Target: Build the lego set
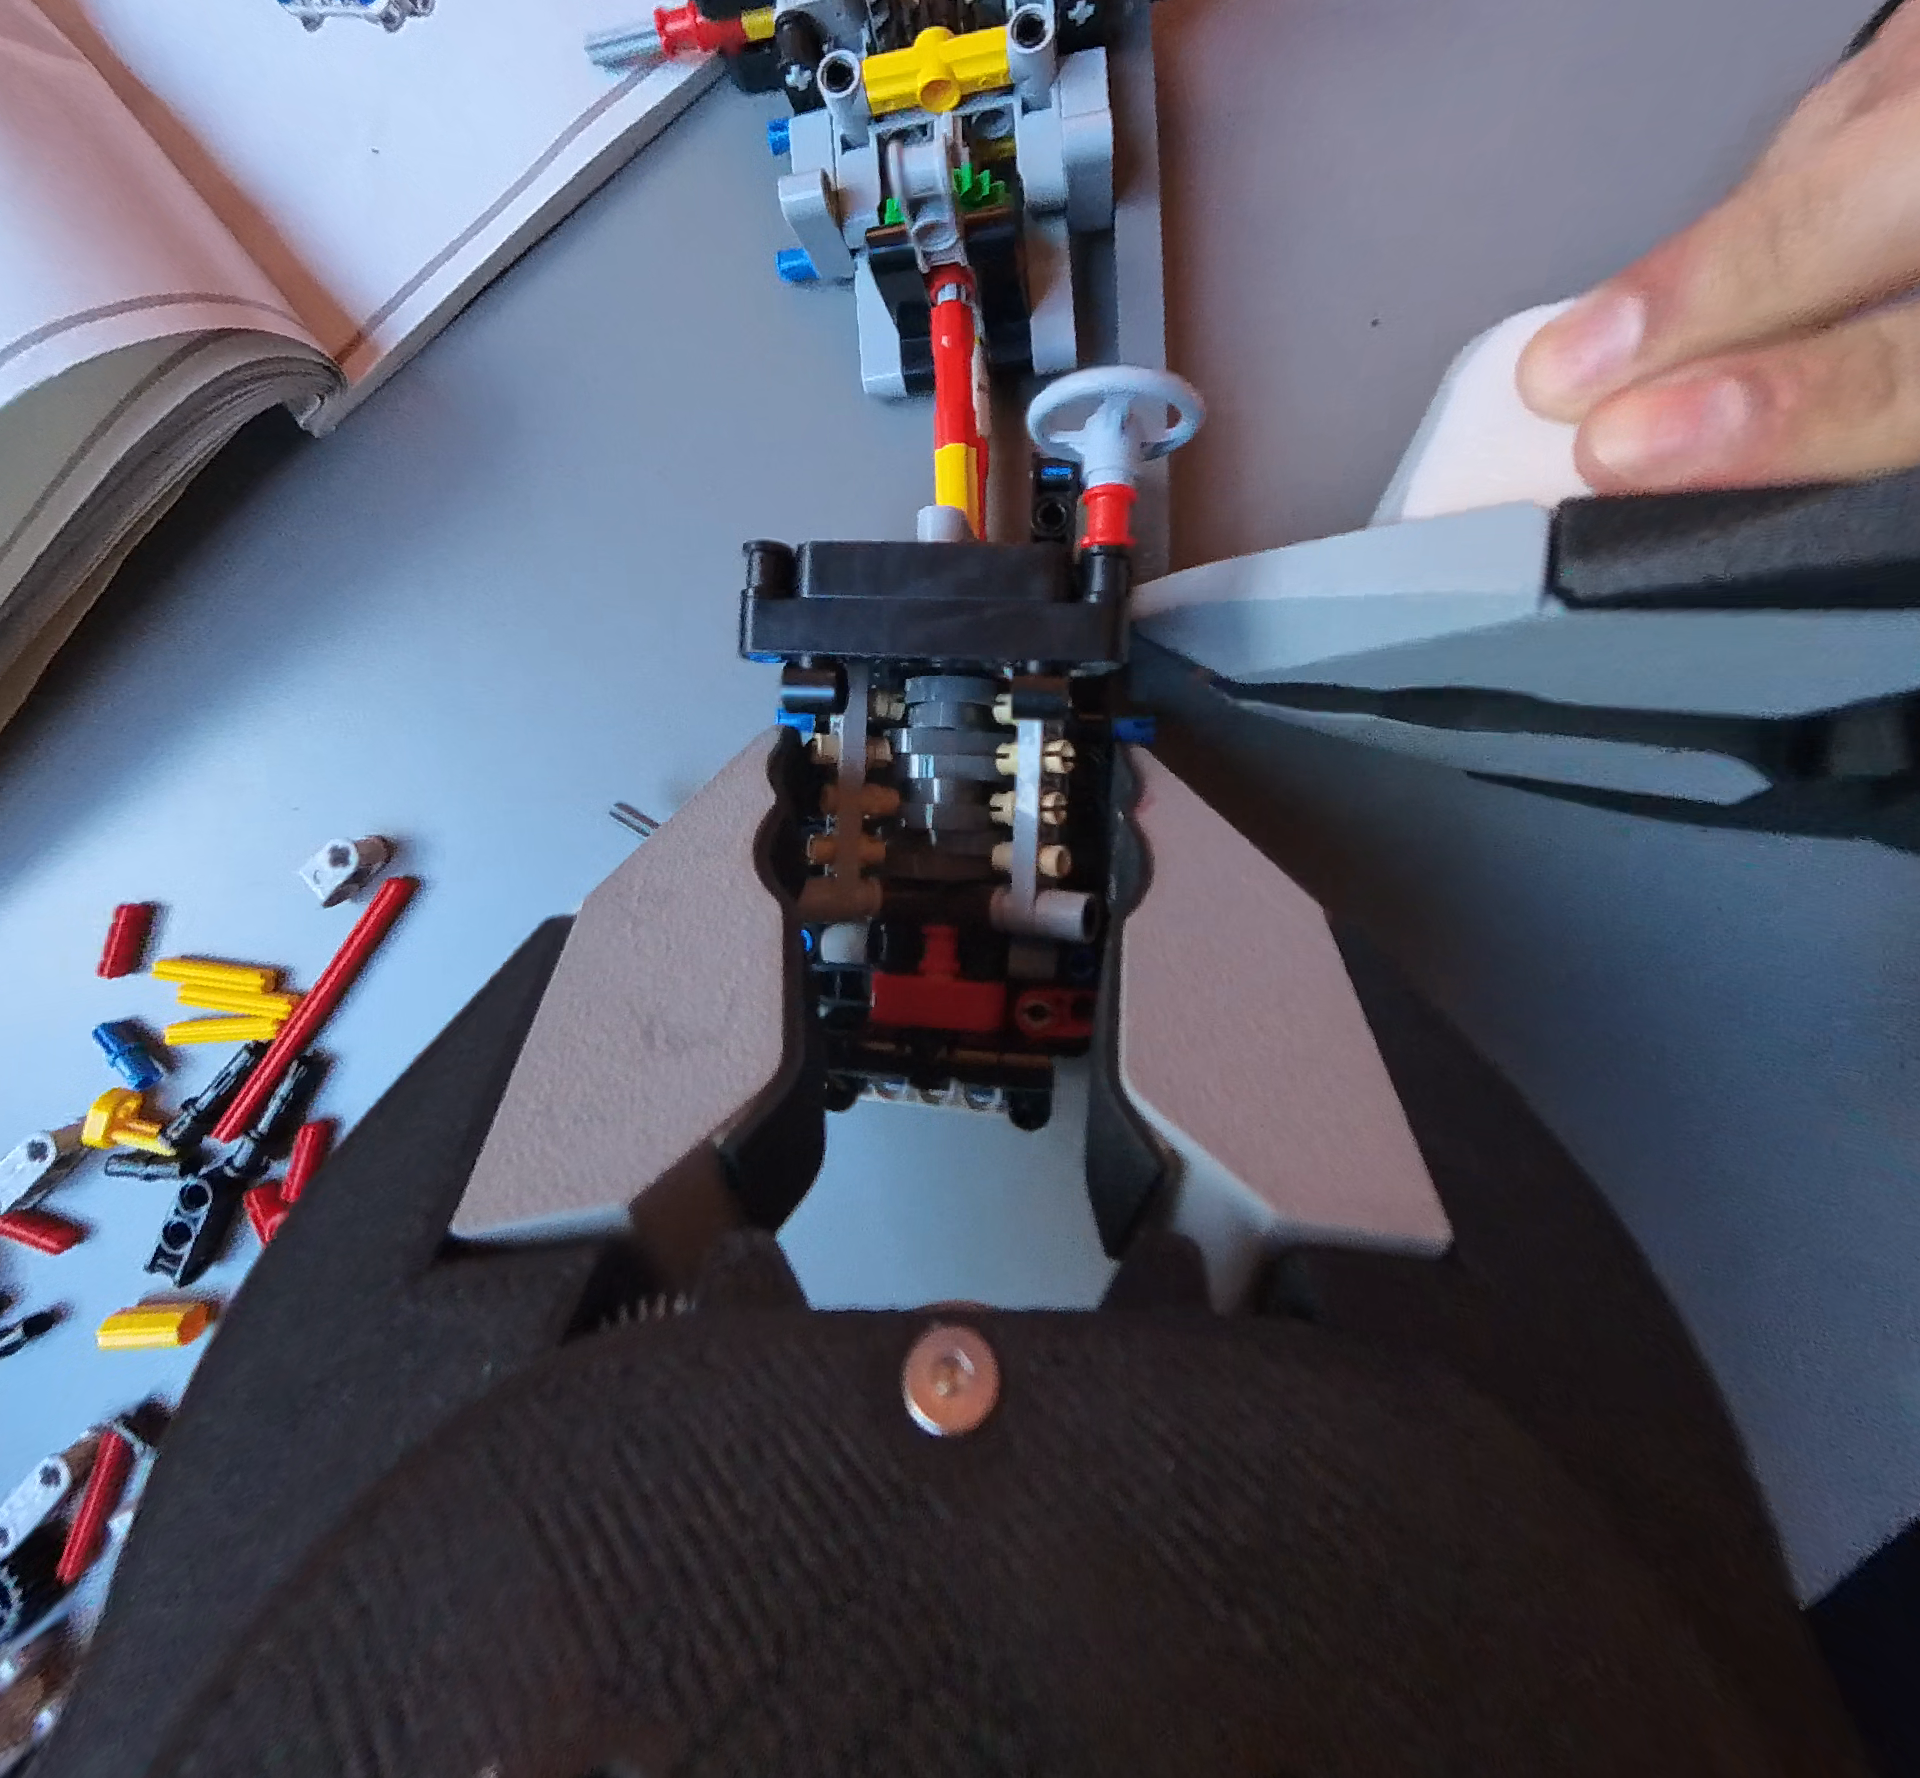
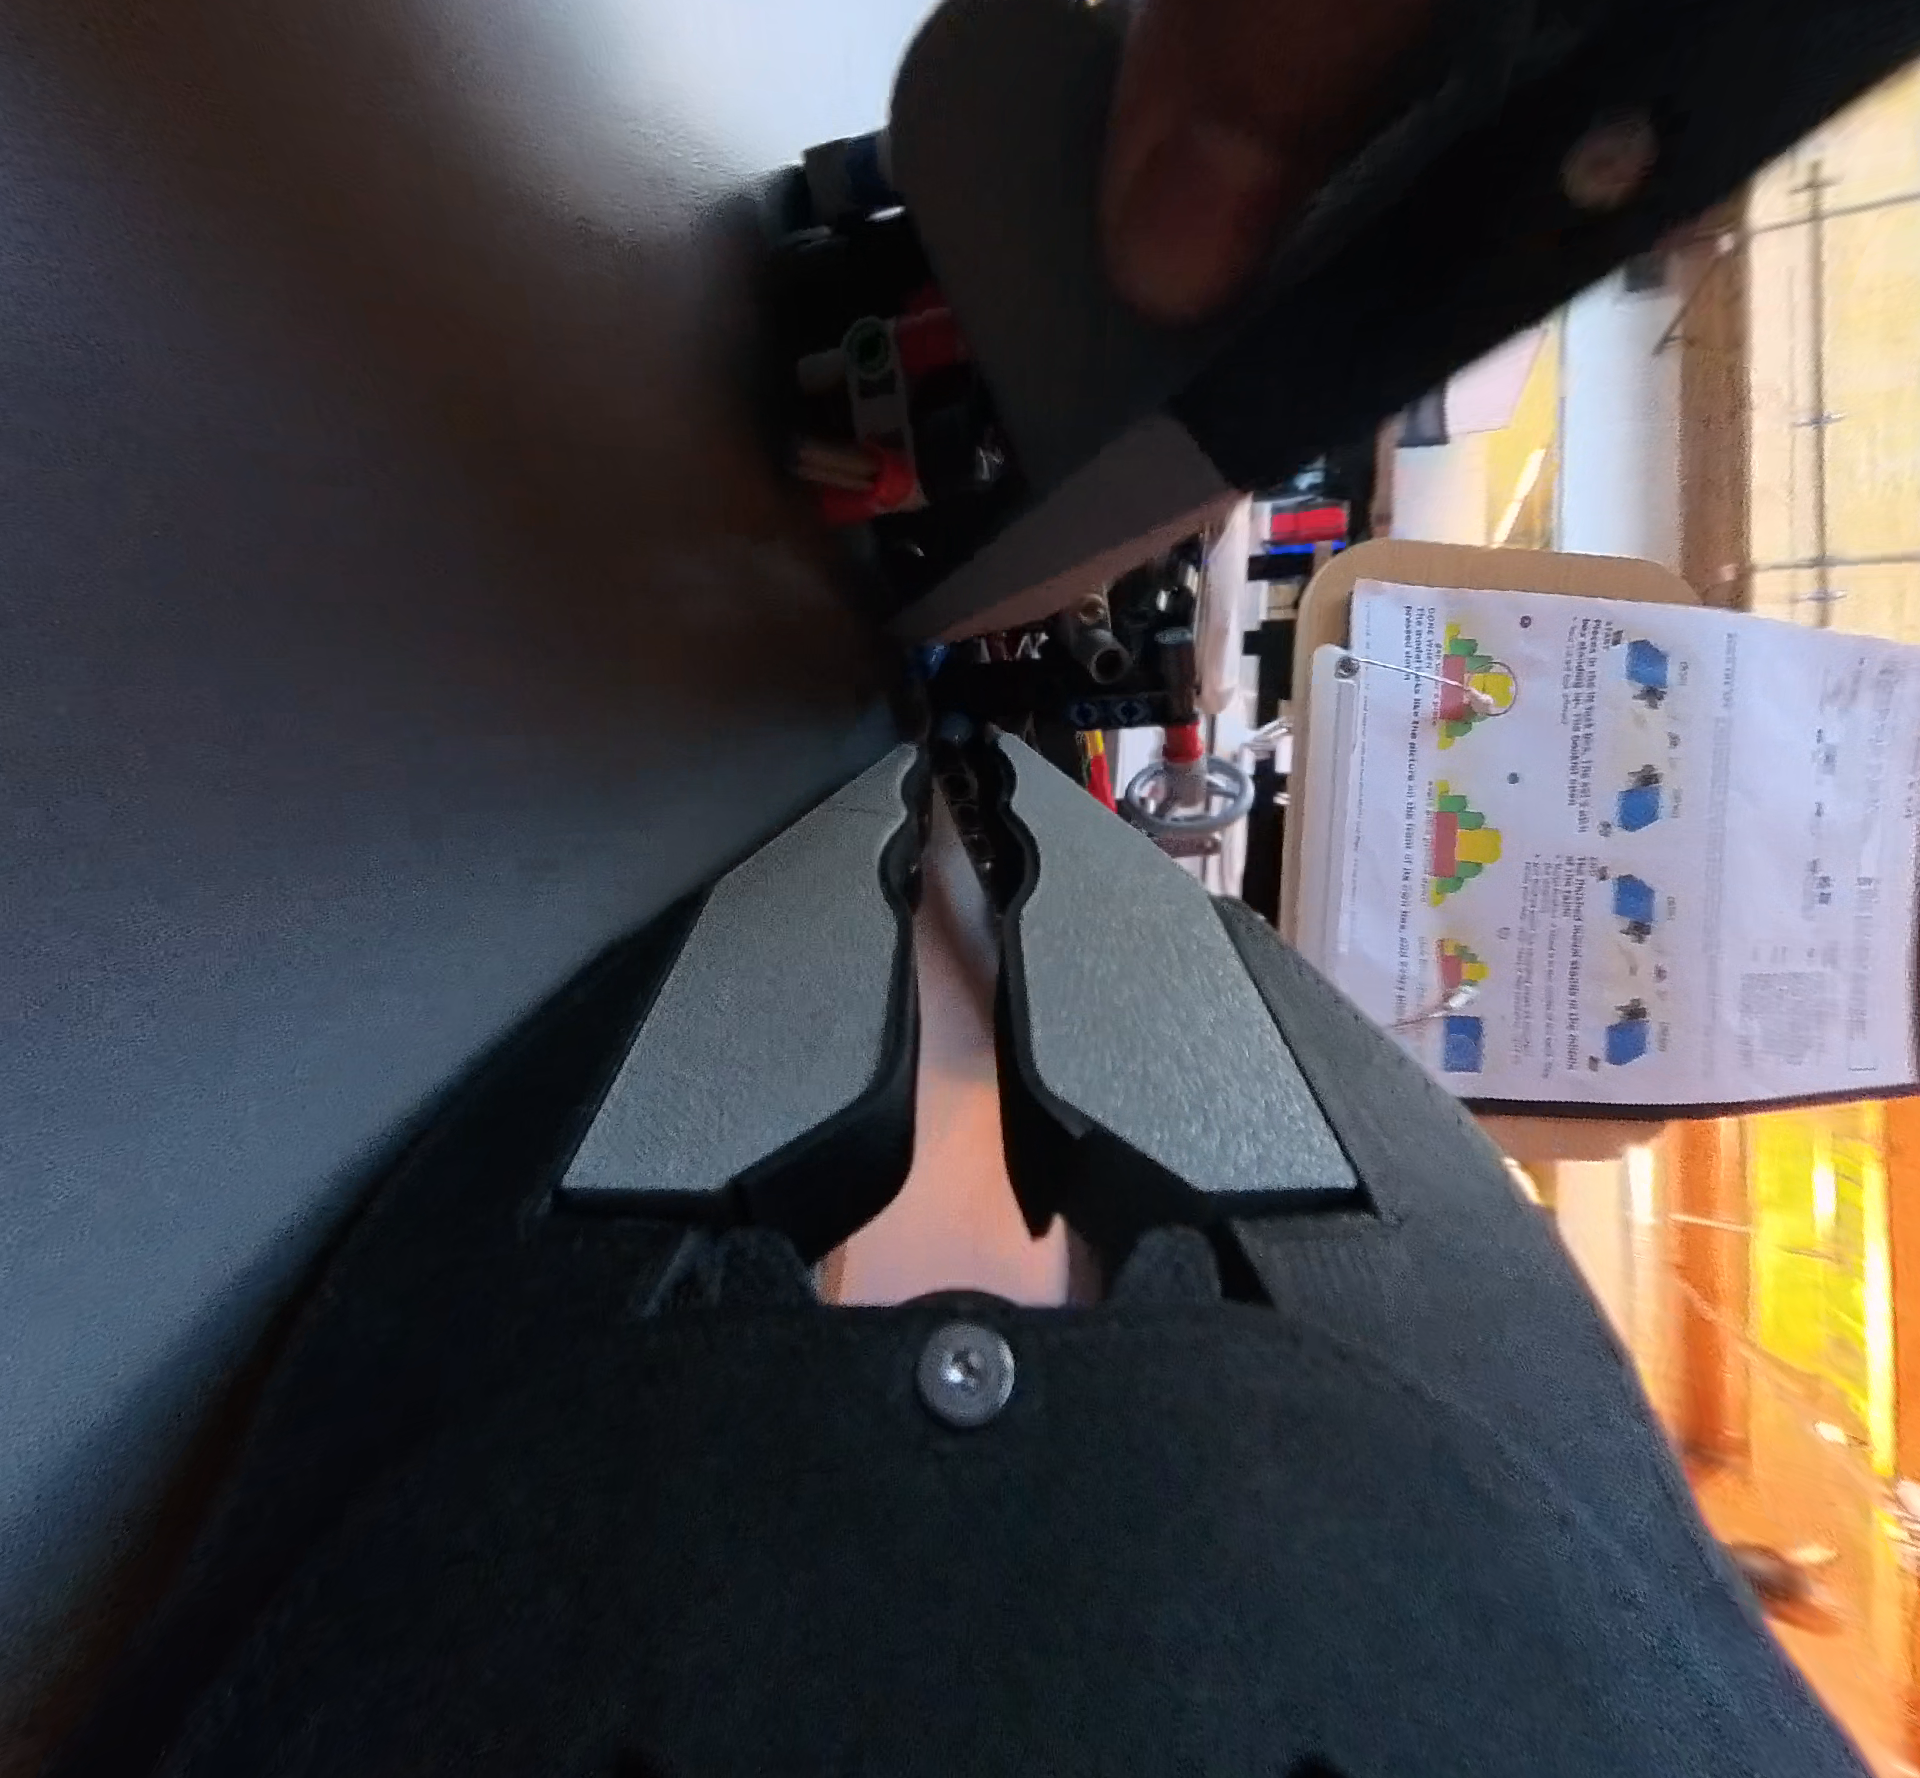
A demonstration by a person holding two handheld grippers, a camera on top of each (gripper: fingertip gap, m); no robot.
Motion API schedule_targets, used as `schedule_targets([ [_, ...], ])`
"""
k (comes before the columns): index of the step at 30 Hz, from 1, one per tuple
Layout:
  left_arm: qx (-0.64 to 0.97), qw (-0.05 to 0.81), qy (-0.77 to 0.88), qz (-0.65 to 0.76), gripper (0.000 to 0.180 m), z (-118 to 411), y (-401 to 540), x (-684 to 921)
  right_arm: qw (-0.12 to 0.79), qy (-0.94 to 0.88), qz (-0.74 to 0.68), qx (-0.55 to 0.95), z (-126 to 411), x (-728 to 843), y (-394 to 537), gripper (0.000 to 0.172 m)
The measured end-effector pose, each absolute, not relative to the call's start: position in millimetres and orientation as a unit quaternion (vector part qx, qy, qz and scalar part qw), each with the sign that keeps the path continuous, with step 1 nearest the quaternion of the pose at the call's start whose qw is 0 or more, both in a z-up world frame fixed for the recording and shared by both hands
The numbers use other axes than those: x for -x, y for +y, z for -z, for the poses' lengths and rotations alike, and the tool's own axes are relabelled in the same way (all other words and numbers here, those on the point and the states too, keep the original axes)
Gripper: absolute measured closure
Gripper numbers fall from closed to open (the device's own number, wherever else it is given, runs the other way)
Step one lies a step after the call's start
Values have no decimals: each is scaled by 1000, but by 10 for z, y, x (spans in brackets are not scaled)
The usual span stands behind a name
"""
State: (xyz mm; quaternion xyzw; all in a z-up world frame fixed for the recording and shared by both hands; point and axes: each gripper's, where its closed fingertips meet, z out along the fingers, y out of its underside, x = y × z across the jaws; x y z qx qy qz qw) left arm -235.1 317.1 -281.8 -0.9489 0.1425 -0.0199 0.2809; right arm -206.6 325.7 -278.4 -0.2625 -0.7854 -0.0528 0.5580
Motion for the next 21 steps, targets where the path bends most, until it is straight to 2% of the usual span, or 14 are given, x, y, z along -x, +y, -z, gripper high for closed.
schedule_targets([
  [5,926,319,200,21,123,2802,3155,2331,543,-769,-28,335,2709,1848,3261,156],
  [13,921,287,261,-25,122,2806,3081,2380,592,-663,-58,455,2252,1140,3706,153],
  [15,923,288,254,-15,121,2793,3040,2357,541,-652,-129,515,2273,1059,3872,152],
  [18,925,294,242,-13,110,2768,2998,2327,419,-640,-259,590,2434,1138,3950,127],
  [21,925,292,243,-24,112,2764,2977,2300,358,-634,-266,632,2636,1280,4142,123],
])
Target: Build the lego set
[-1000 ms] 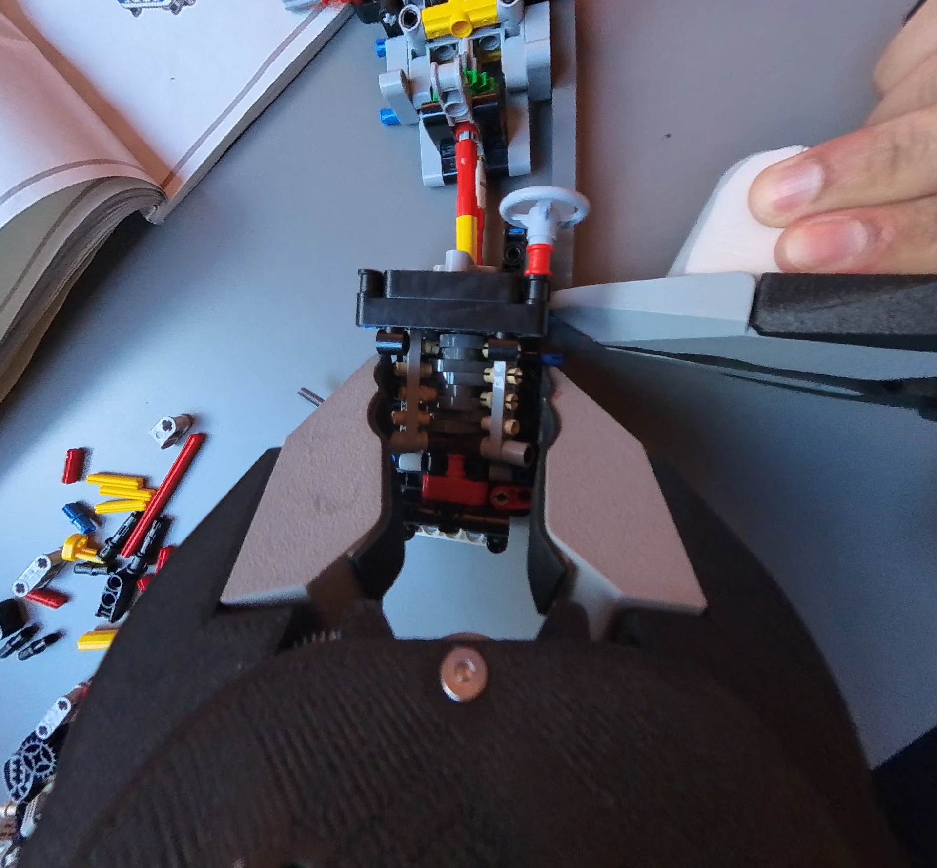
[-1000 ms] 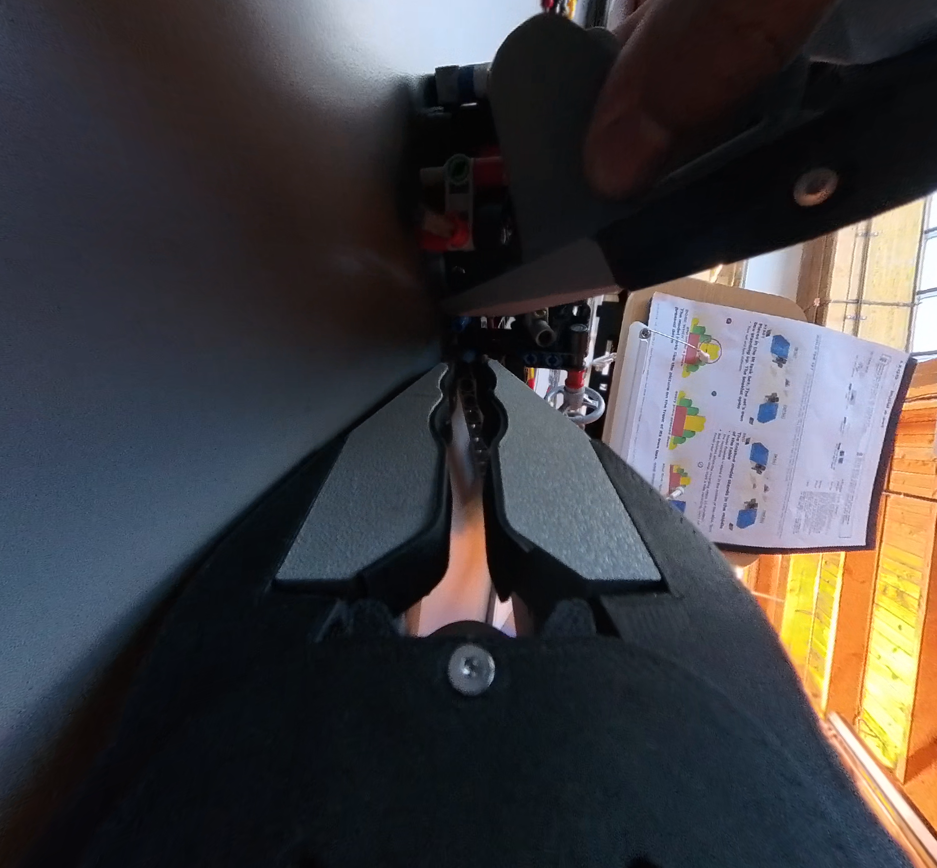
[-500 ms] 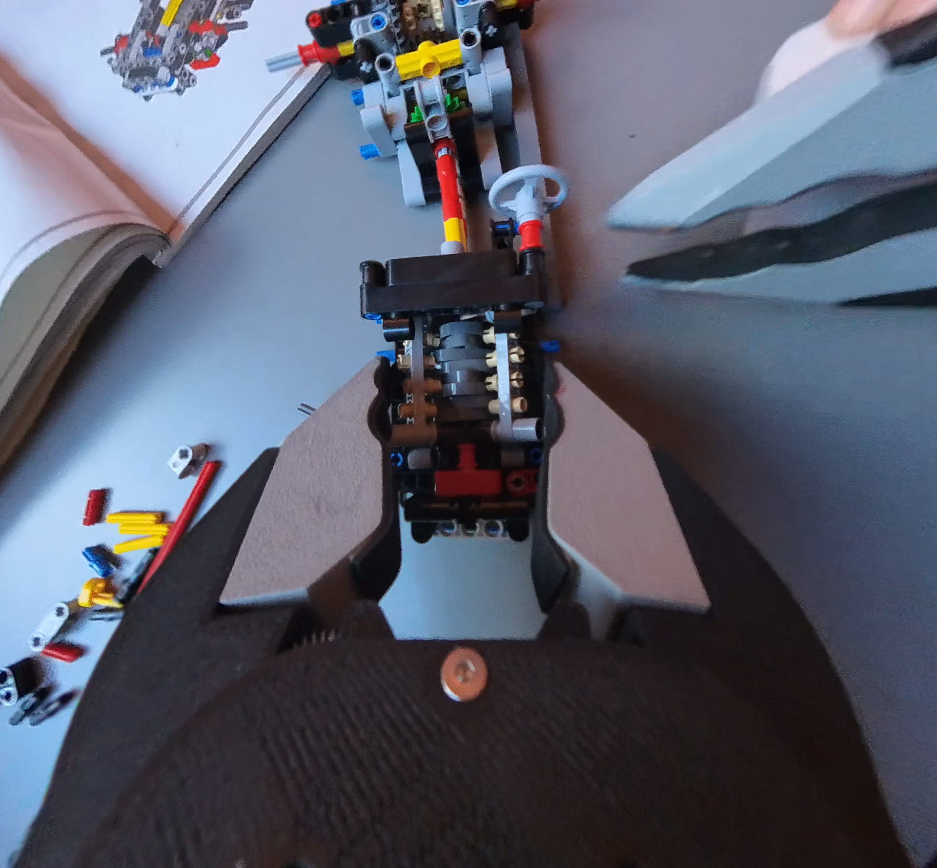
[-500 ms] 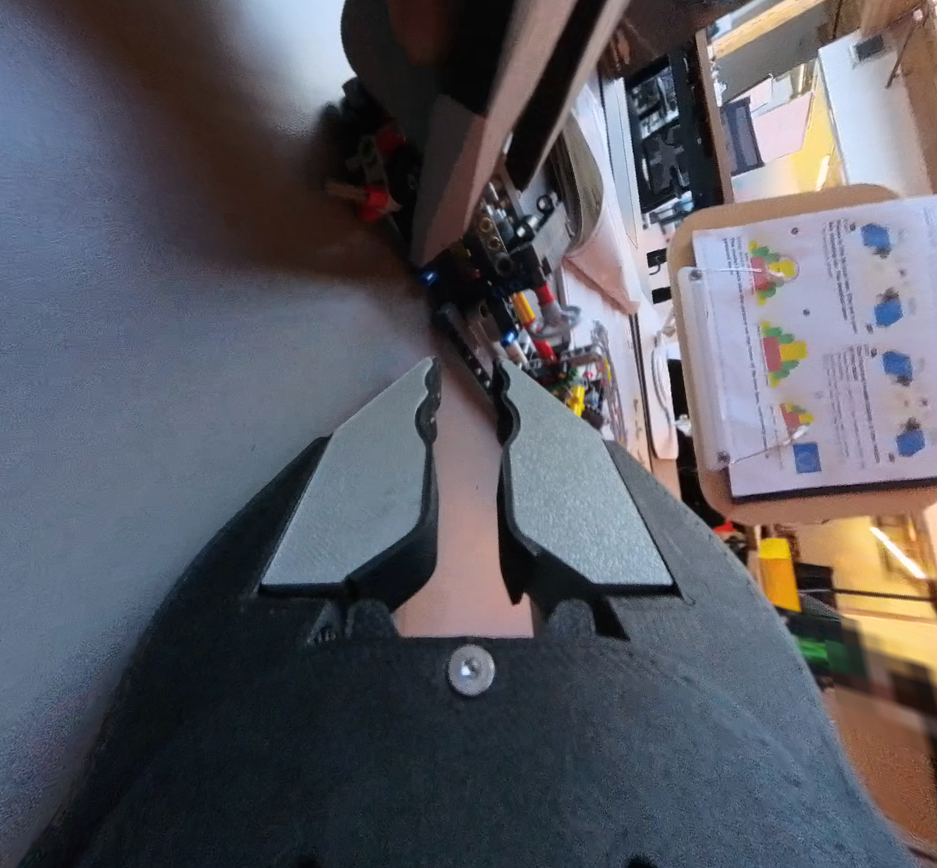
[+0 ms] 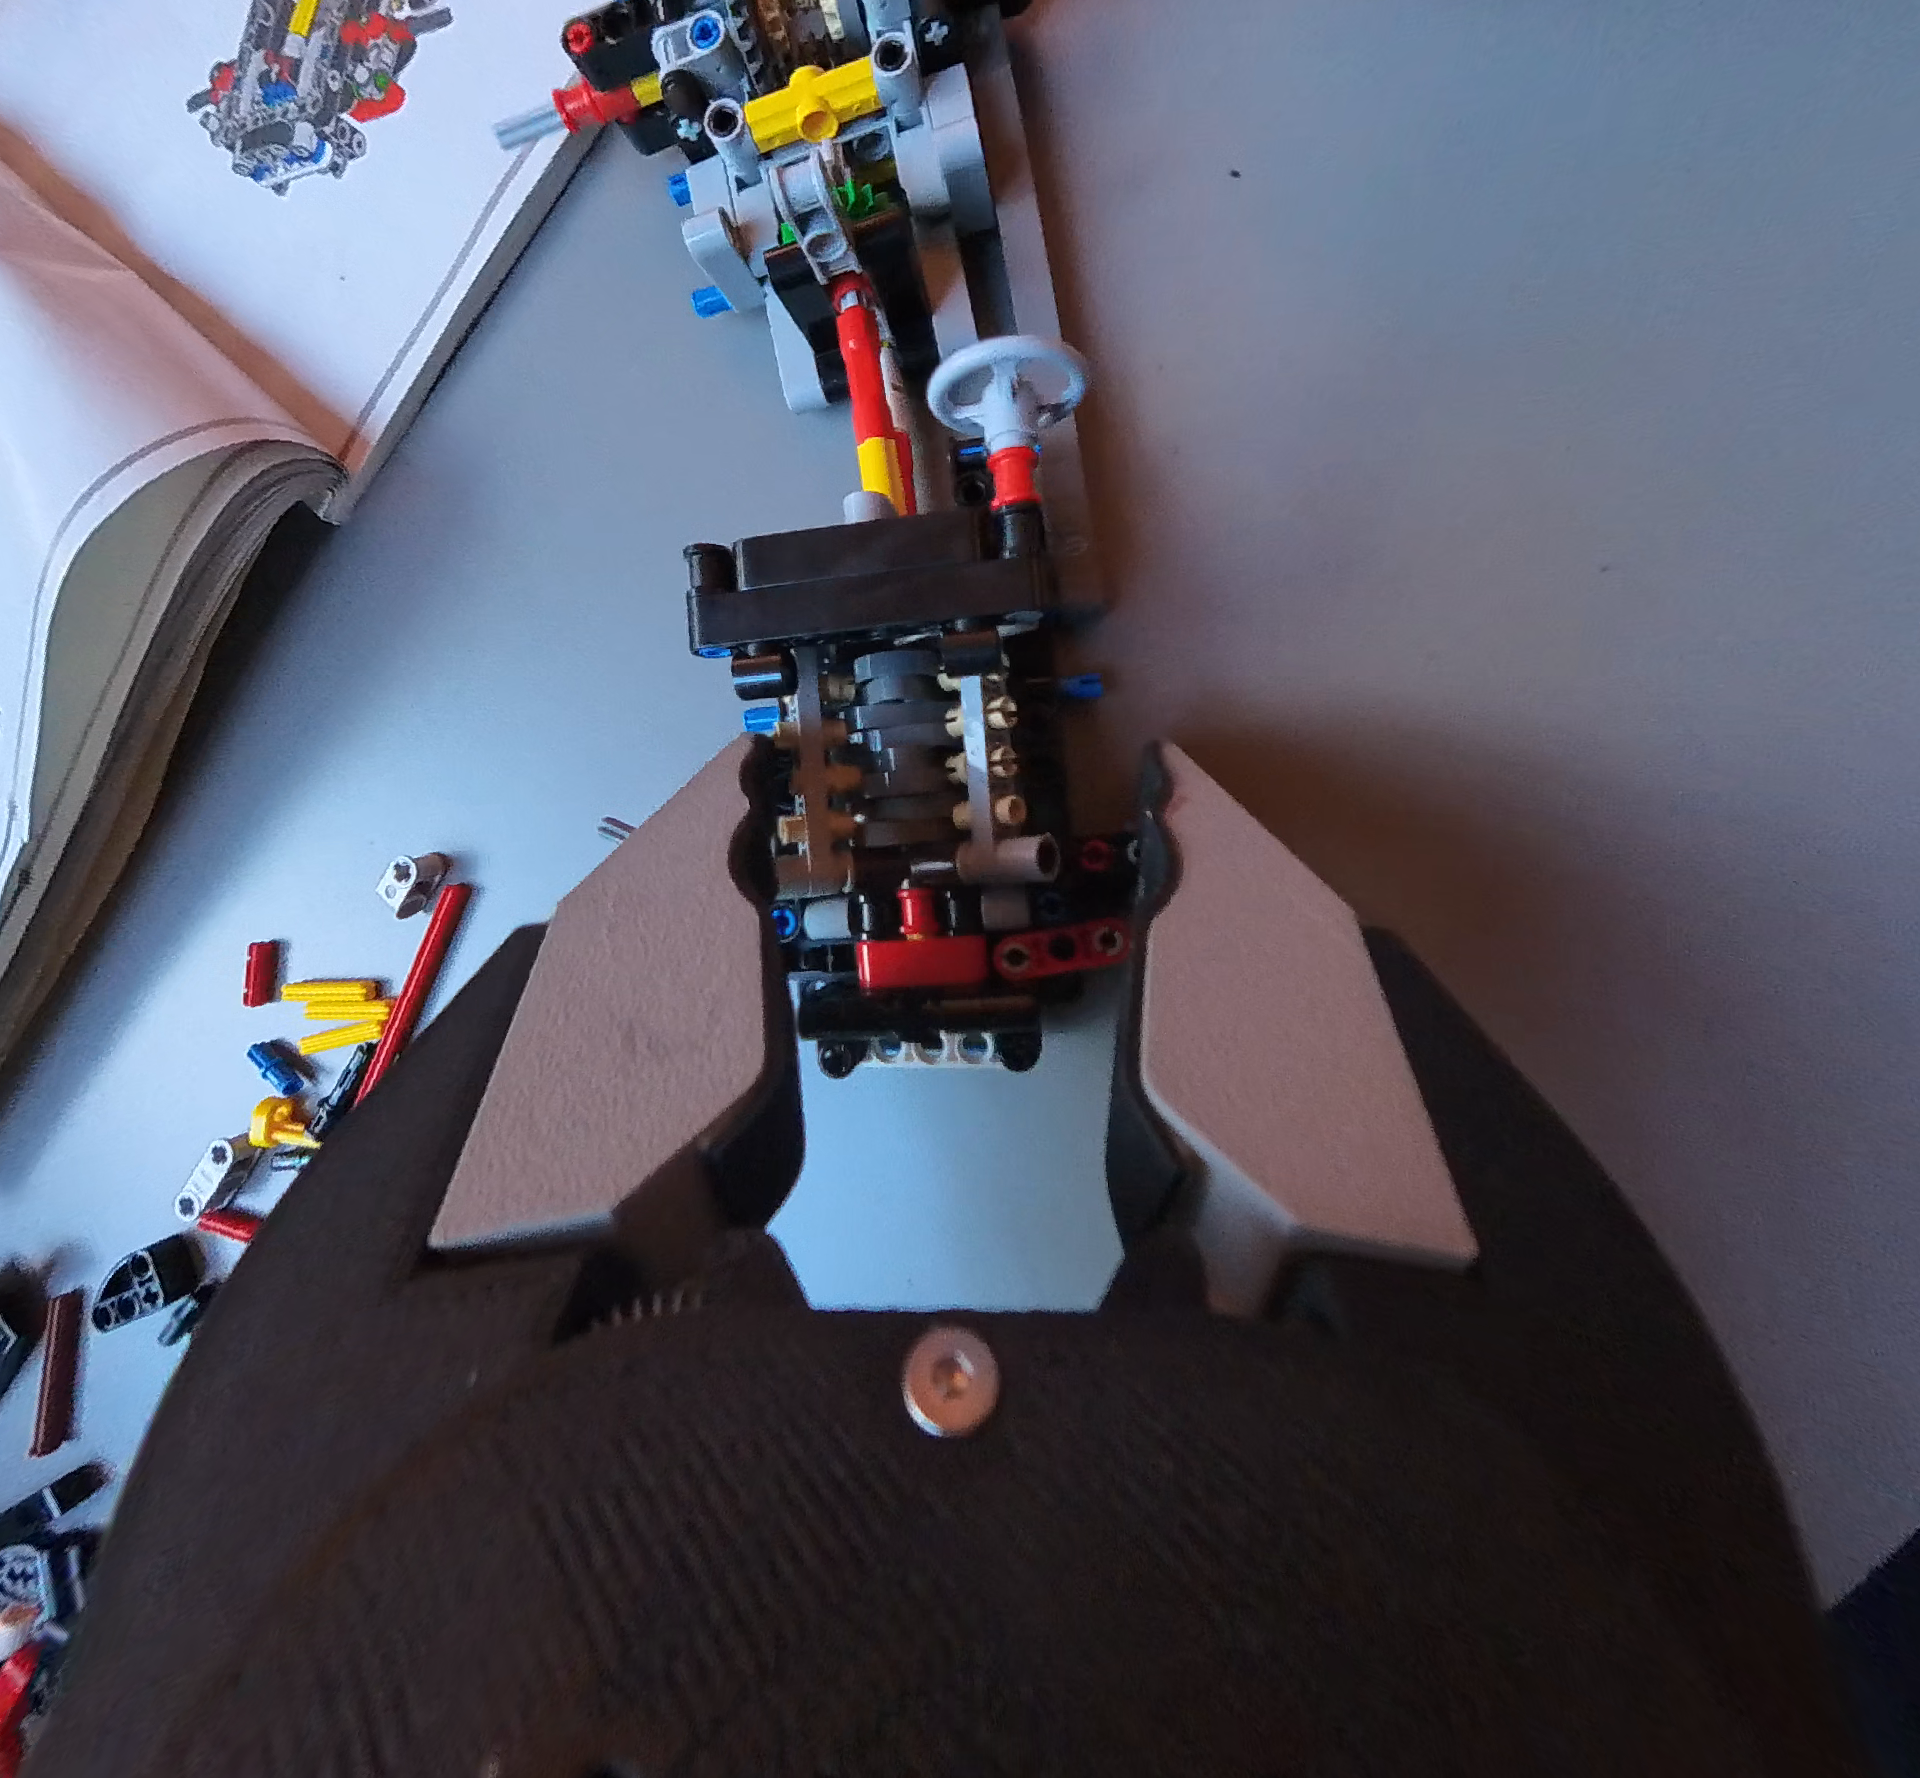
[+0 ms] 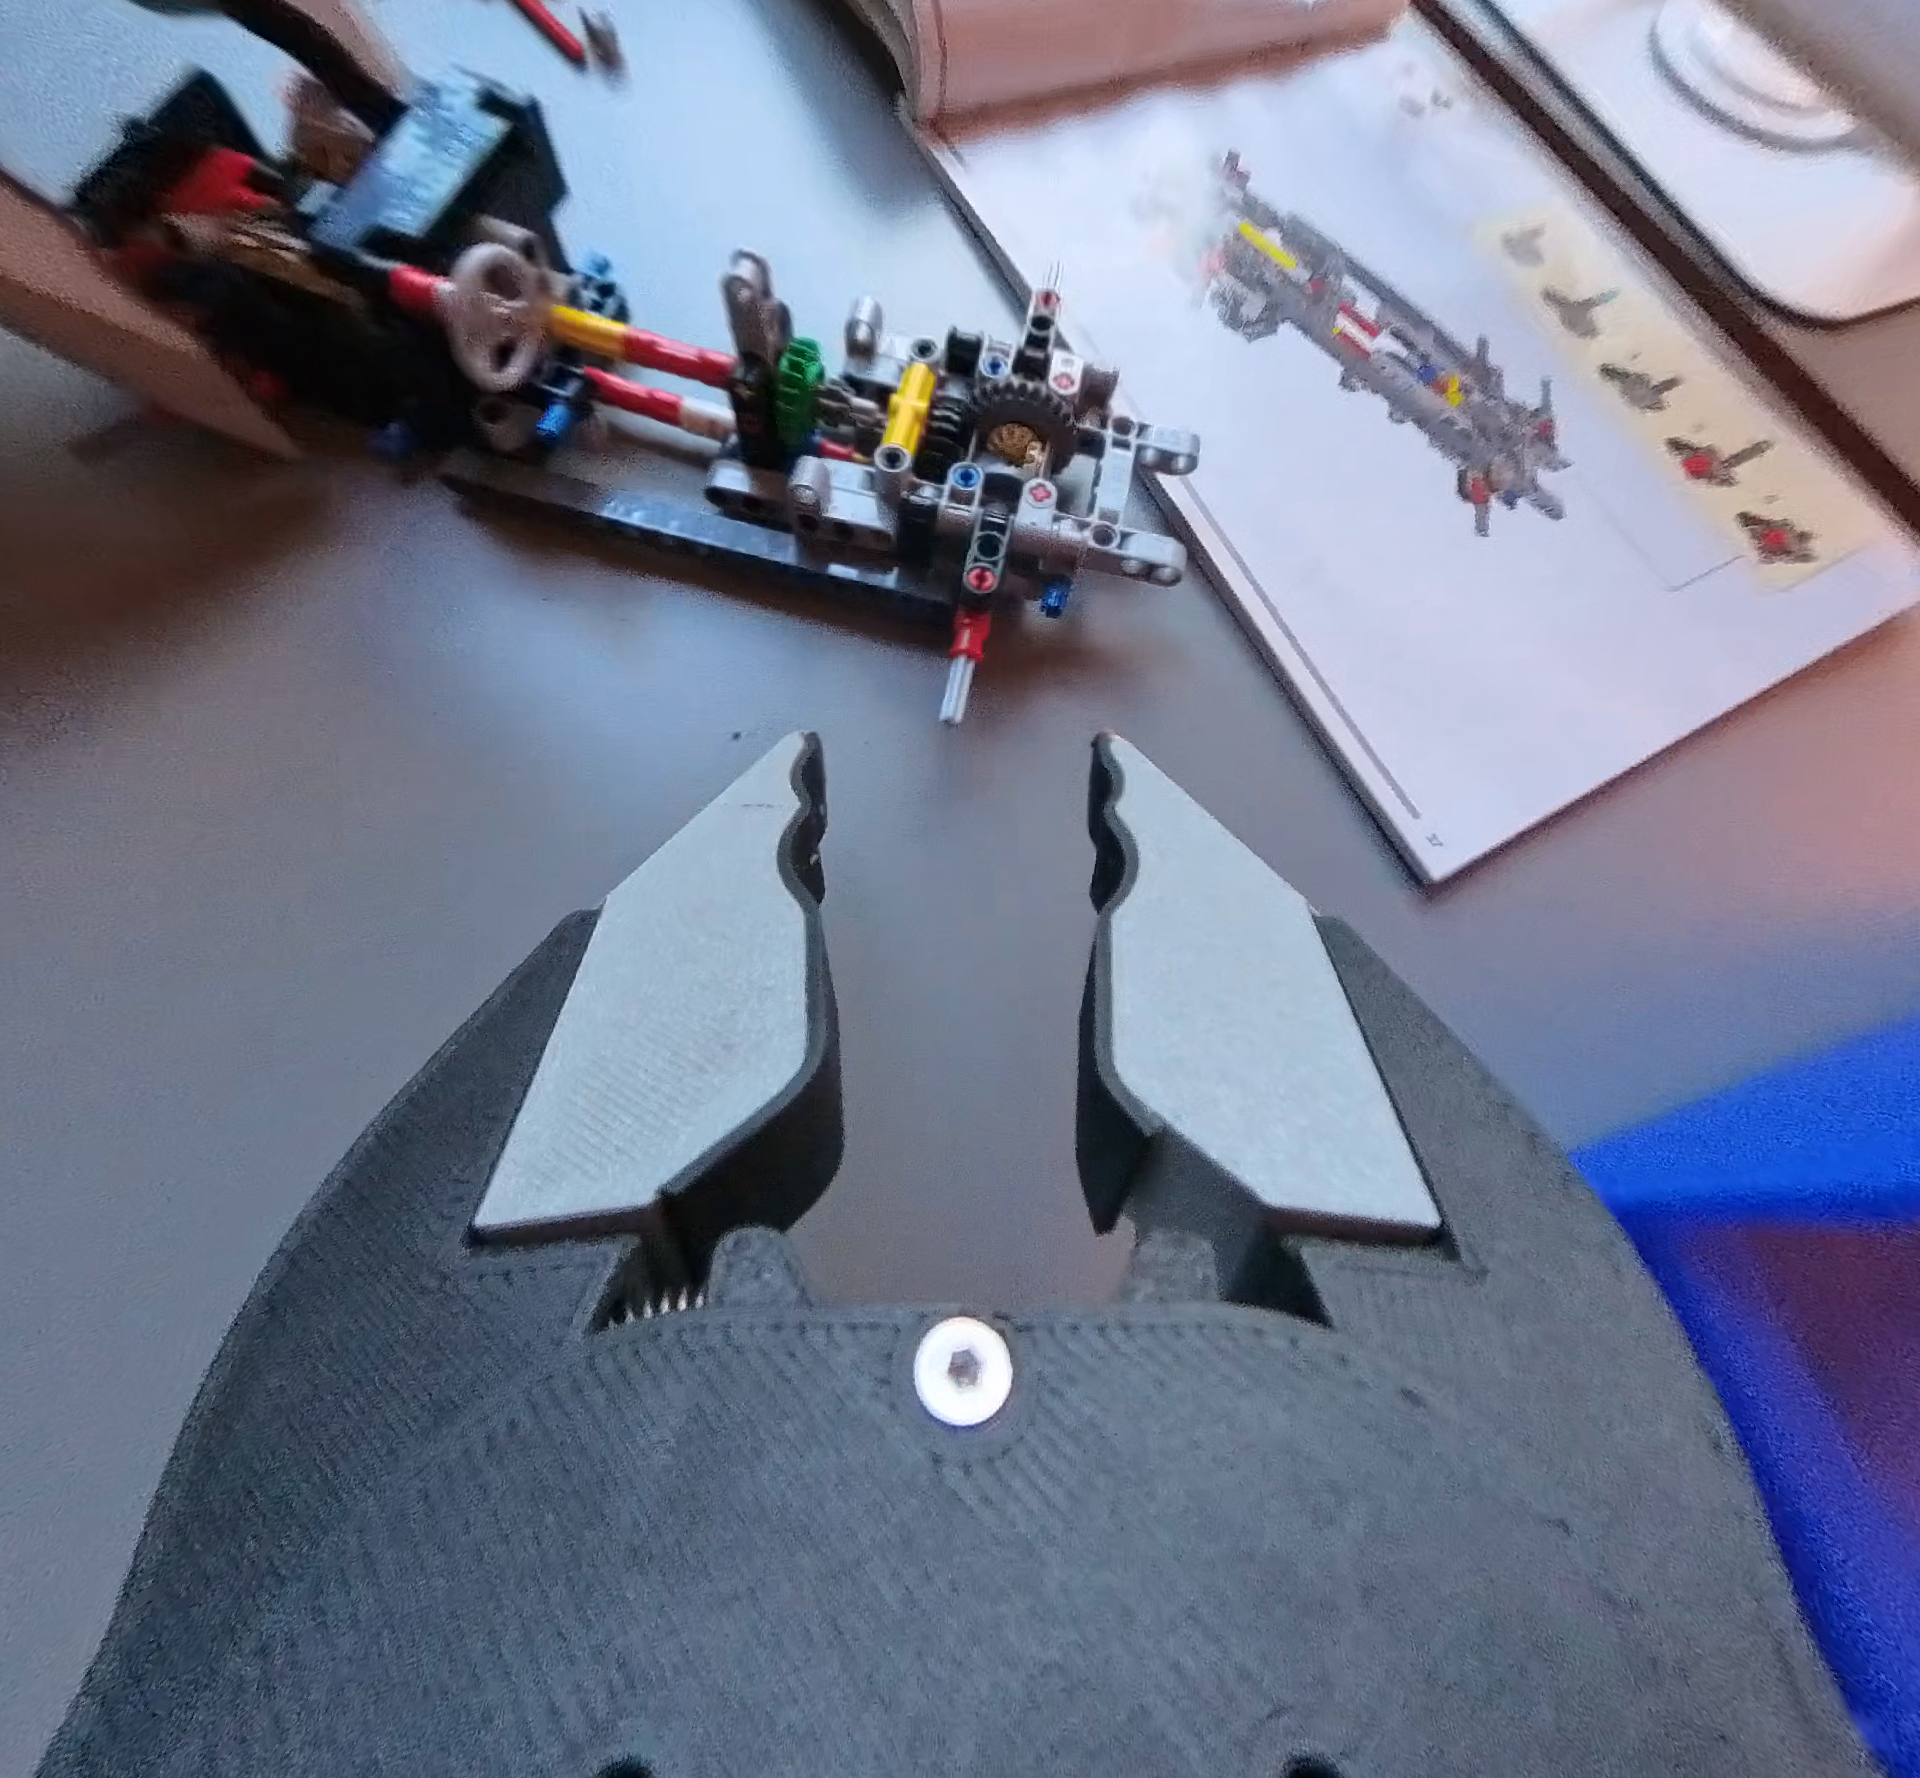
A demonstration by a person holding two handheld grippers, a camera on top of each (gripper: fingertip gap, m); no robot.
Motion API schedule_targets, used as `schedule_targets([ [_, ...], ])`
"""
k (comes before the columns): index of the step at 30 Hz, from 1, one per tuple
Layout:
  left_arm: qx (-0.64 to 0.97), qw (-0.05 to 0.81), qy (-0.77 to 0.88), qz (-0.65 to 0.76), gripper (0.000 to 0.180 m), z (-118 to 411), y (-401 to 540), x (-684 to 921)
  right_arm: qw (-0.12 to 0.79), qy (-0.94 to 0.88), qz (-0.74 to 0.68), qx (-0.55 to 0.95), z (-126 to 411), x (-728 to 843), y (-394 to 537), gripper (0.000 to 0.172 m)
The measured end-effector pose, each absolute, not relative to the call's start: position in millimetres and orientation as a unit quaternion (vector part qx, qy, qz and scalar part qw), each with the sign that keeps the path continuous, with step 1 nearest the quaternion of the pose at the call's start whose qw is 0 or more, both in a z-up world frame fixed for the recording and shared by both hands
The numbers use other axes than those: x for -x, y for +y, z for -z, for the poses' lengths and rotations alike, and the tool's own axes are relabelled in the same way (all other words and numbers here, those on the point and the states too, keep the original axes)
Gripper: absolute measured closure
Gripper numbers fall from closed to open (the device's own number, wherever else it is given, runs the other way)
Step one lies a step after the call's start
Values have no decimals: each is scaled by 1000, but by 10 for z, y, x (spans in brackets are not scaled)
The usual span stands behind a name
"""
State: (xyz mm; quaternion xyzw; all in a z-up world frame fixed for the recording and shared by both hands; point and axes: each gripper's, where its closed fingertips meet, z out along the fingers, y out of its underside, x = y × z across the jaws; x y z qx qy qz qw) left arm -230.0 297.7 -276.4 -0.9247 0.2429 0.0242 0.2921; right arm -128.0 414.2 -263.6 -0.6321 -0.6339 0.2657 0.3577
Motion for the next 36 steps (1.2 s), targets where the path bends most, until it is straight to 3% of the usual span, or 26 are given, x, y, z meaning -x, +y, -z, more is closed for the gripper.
schedule_targets([
  [3,924,291,245,-43,117,2771,2989,2322,304,-659,-253,639,2833,1428,4134,127],
  [6,924,285,248,-63,126,2781,2982,2414,275,-669,-246,645,2883,1453,4023,168],
  [14,919,264,292,-26,120,2709,2659,2597,305,-719,-193,594,2843,1111,3374,154],
  [16,911,283,298,-5,123,2546,2507,2715,312,-716,-204,590,2787,1025,3314,146],
  [20,899,332,283,34,114,2201,2238,2892,327,-695,-235,595,2670,943,3471,130],
  [26,921,282,267,3,112,2590,2061,3012,271,-651,-330,627,2590,1273,3829,105],
  [30,923,289,251,19,114,2749,2152,2973,225,-657,-350,629,2698,1507,3881,99],
  [36,914,307,264,6,108,2812,2270,3001,172,-694,-354,603,2809,1415,3568,116],
])
